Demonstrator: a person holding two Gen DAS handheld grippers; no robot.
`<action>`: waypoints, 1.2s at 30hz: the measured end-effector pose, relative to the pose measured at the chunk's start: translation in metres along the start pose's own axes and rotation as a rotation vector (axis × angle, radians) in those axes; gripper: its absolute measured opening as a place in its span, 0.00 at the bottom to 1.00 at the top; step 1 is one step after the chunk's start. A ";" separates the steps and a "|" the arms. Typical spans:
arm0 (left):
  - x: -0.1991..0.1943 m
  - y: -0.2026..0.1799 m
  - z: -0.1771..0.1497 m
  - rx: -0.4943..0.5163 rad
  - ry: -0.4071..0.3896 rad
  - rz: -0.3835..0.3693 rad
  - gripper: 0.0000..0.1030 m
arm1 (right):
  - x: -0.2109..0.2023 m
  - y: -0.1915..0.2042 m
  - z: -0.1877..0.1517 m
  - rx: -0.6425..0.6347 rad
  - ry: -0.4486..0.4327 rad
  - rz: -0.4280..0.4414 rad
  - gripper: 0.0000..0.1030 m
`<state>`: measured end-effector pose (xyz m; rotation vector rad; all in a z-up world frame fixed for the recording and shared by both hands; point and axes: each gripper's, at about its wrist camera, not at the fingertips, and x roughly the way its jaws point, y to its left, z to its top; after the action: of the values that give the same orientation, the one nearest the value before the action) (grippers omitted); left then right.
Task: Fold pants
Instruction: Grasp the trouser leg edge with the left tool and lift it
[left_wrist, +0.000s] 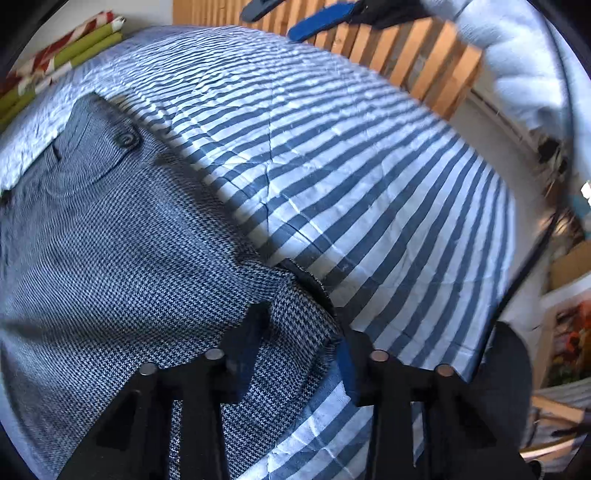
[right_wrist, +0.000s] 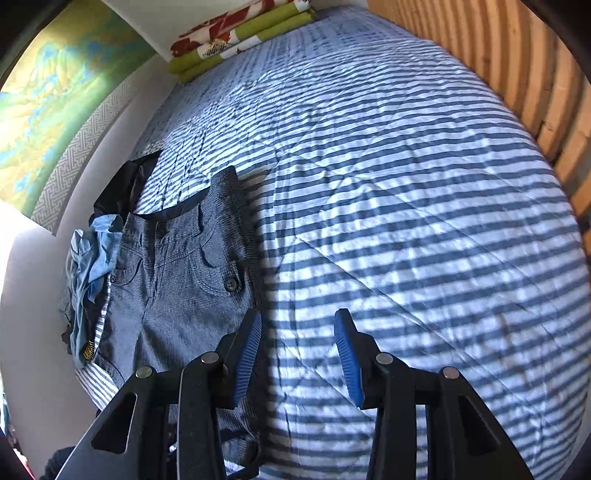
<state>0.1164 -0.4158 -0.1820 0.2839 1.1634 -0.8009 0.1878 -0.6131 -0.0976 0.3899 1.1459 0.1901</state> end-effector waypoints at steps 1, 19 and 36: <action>-0.003 0.006 -0.001 -0.022 -0.001 -0.020 0.22 | 0.007 0.003 0.003 -0.003 0.009 0.007 0.37; -0.079 0.074 -0.021 -0.234 -0.147 -0.253 0.16 | 0.177 0.085 0.111 -0.069 0.089 -0.023 0.43; -0.194 0.150 -0.110 -0.369 -0.346 -0.271 0.15 | 0.104 0.159 0.117 -0.013 -0.039 -0.053 0.12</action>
<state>0.1106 -0.1660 -0.0812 -0.3140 1.0067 -0.8136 0.3450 -0.4558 -0.0817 0.3501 1.1154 0.1425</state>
